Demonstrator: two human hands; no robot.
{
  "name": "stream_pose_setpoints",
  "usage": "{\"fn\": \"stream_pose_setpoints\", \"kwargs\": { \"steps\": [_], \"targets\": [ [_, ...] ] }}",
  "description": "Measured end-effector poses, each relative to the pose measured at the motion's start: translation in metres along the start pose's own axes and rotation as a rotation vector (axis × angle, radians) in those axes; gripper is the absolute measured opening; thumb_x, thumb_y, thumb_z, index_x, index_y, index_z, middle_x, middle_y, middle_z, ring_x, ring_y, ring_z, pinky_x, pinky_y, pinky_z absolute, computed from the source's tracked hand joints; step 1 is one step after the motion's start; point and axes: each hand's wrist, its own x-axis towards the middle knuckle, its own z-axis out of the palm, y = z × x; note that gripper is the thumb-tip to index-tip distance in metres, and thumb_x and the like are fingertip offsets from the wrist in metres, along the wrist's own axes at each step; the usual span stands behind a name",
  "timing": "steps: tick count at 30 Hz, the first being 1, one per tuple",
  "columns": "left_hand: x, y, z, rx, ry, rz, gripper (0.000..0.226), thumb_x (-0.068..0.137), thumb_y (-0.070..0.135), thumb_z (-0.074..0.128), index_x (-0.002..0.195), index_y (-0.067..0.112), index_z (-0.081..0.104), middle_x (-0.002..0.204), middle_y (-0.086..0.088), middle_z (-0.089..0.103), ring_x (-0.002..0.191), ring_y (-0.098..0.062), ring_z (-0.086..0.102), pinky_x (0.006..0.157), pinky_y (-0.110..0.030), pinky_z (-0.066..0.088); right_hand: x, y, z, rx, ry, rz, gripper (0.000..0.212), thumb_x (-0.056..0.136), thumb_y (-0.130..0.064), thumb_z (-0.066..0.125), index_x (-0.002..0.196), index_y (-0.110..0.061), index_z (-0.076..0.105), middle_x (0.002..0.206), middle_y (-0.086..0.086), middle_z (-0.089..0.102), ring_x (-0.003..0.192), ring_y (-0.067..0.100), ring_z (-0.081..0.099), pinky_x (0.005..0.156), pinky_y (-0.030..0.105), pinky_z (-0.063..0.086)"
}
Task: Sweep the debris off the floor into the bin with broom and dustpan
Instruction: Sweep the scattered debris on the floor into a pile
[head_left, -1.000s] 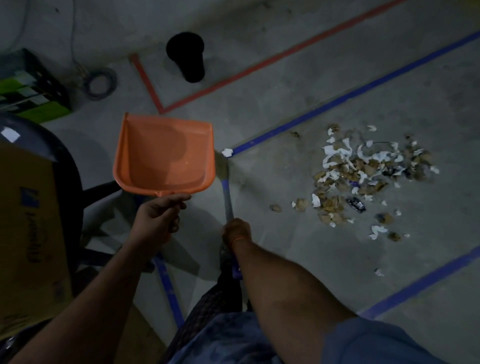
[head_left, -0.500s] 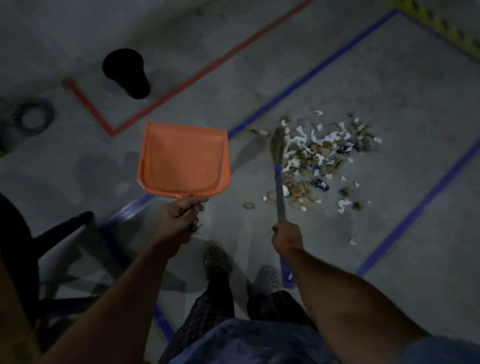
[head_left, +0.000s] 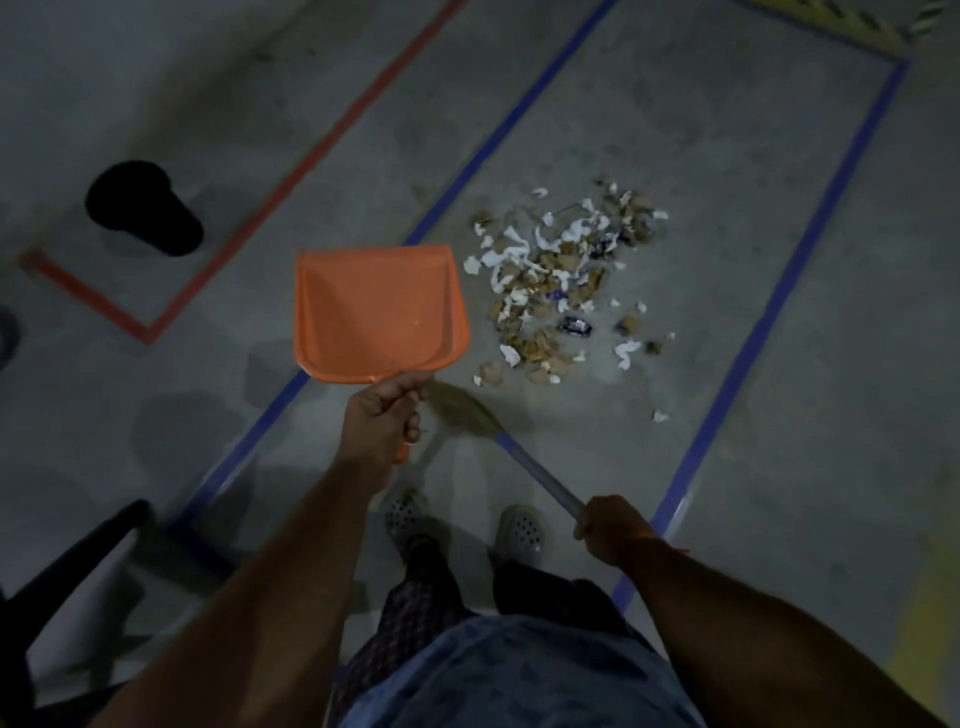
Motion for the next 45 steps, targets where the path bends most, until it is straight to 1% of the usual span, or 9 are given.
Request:
{"fn": "stream_pose_setpoints", "kwargs": {
  "steps": [3,14,19,23,27,33,38,41,45],
  "targets": [
    [0.000,0.005,0.006,0.013,-0.008,0.003,0.030,0.102,0.004,0.049,0.112,0.019,0.073,0.087,0.003,0.059,0.050,-0.009,0.043,0.044,-0.015,0.021,0.008,-0.004,-0.008,0.060,0.083,0.048,0.031,0.089,-0.025,0.056,0.114,-0.011,0.069,0.117,0.007,0.068,0.106,0.022,0.065,0.094,0.031,0.053],
    [0.018,0.045,-0.036,0.033,0.035,0.056,0.028,0.102,0.008,0.051,0.107,0.022,0.074,0.084,0.000,0.057,0.050,-0.011,0.043,0.044,-0.016,0.022,0.028,-0.074,-0.065,0.149,0.338,-0.025,0.030,0.088,-0.019,0.058,0.115,-0.022,0.072,0.118,0.006,0.068,0.109,0.024,0.064,0.099,0.032,0.050],
    [0.047,0.053,-0.077,0.053,0.043,0.082,0.025,0.102,0.008,0.050,0.112,0.017,0.072,0.086,-0.008,0.053,0.050,-0.012,0.040,0.045,-0.016,0.022,0.048,-0.135,-0.077,0.179,0.334,-0.102,0.032,0.090,-0.019,0.054,0.118,-0.022,0.070,0.123,0.005,0.066,0.112,0.023,0.062,0.103,0.031,0.047],
    [0.078,0.064,-0.120,0.109,0.000,0.073,0.026,0.102,0.005,0.050,0.114,0.014,0.071,0.086,-0.008,0.053,0.050,-0.012,0.040,0.045,-0.015,0.022,0.073,-0.203,-0.077,0.209,0.254,-0.111,0.026,0.088,-0.018,0.056,0.108,-0.021,0.073,0.119,0.007,0.067,0.110,0.024,0.063,0.100,0.030,0.048],
    [0.122,0.093,-0.173,0.159,-0.060,0.116,0.027,0.101,-0.001,0.049,0.109,0.010,0.072,0.084,-0.007,0.057,0.047,-0.008,0.043,0.039,-0.018,0.030,0.106,-0.292,-0.079,0.245,0.185,-0.107,0.021,0.087,-0.021,0.061,0.106,-0.018,0.071,0.119,0.008,0.065,0.112,0.025,0.061,0.098,0.034,0.050],
    [0.172,0.133,-0.231,0.170,-0.094,0.092,0.029,0.100,-0.007,0.046,0.113,0.003,0.069,0.086,-0.006,0.059,0.045,-0.006,0.040,0.038,-0.015,0.032,0.155,-0.369,-0.102,0.411,0.198,0.090,0.034,0.089,-0.028,0.062,0.113,-0.006,0.068,0.111,0.012,0.070,0.100,0.028,0.068,0.086,0.038,0.057],
    [0.208,0.139,-0.259,0.141,-0.090,0.064,0.028,0.100,-0.003,0.048,0.114,0.006,0.070,0.089,-0.006,0.059,0.047,-0.008,0.041,0.040,-0.017,0.030,0.165,-0.365,-0.141,0.475,0.371,0.260,0.029,0.090,-0.026,0.057,0.110,-0.008,0.069,0.107,0.006,0.070,0.097,0.022,0.068,0.071,0.024,0.050],
    [0.221,0.144,-0.259,0.114,-0.100,0.043,0.029,0.101,0.000,0.048,0.111,0.013,0.072,0.089,-0.003,0.059,0.046,-0.008,0.041,0.042,-0.015,0.023,0.163,-0.363,-0.152,0.438,0.404,0.243,0.026,0.086,-0.023,0.059,0.107,-0.017,0.073,0.111,0.002,0.069,0.101,0.020,0.067,0.084,0.025,0.052],
    [0.241,0.148,-0.258,0.110,-0.114,0.035,0.031,0.100,0.002,0.050,0.104,0.020,0.075,0.085,-0.010,0.054,0.049,-0.012,0.041,0.044,-0.017,0.023,0.165,-0.371,-0.157,0.351,0.413,0.146,0.029,0.082,-0.022,0.064,0.110,-0.027,0.070,0.123,0.001,0.065,0.111,0.021,0.062,0.099,0.027,0.046]
  ]
}}
